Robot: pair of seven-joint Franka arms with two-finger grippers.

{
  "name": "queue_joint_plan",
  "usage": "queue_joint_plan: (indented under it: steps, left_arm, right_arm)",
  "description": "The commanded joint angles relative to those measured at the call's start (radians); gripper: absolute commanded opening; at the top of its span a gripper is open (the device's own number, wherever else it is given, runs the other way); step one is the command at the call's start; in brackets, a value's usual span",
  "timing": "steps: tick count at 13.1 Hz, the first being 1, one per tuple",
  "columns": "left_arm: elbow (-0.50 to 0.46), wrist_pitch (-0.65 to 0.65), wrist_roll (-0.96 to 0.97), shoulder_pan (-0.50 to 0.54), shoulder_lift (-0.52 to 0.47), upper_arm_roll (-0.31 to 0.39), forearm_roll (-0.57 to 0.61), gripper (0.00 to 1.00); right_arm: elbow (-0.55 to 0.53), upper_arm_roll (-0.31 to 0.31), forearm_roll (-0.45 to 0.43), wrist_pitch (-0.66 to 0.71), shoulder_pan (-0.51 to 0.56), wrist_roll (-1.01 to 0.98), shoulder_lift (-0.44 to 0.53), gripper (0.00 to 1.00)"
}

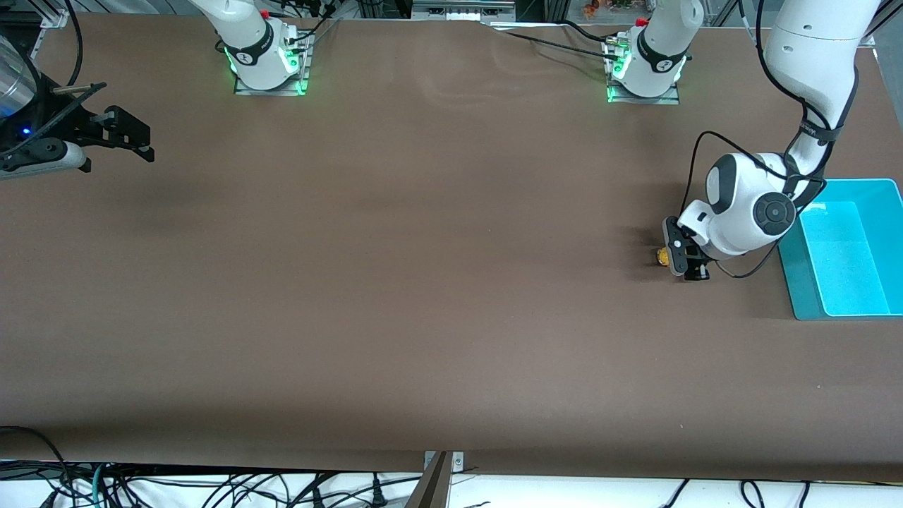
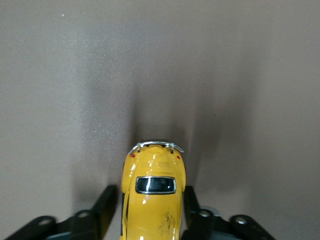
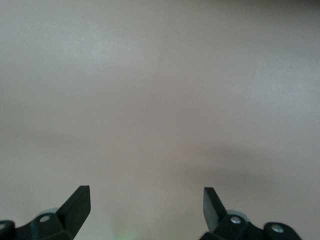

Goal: Wind and store yellow beetle car
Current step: 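Close the left gripper around the yellow car, then lift the car with the left gripper and carry it into the blue bin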

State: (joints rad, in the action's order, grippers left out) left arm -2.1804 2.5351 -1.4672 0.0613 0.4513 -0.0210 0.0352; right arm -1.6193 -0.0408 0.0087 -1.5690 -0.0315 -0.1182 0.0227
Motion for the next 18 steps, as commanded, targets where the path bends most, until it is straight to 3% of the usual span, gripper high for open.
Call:
queue_joint_plan:
  steps: [1, 3, 8, 14, 18]
  left_arm:
    - [-0.009, 0.005, -0.027, 0.014, -0.023, -0.008, 0.000, 0.22]
    - [-0.009, 0.002, -0.028, 0.014, -0.034, -0.008, 0.002, 0.16]
    - [0.051, -0.135, -0.024, 0.015, -0.111, 0.001, 0.003, 0.16]
    - [0.420, -0.629, -0.113, 0.110, -0.109, 0.016, 0.043, 0.17]
    - [0.493, -0.725, -0.258, 0.225, -0.109, 0.018, 0.074, 0.17]
  right_arm:
    - [0.007, 0.002, -0.012, 0.003, -0.002, -0.005, 0.003, 1.00]
    - [0.009, 0.010, -0.012, 0.004, -0.002, -0.005, 0.005, 1.00]
    - [0.010, 0.012, -0.022, 0.006, -0.002, -0.005, 0.010, 1.00]
    - [0.044, 0.009, -0.033, 0.015, -0.002, -0.005, 0.006, 1.00]
    - [0.044, 0.009, -0.033, 0.015, -0.002, -0.006, 0.006, 1.00]
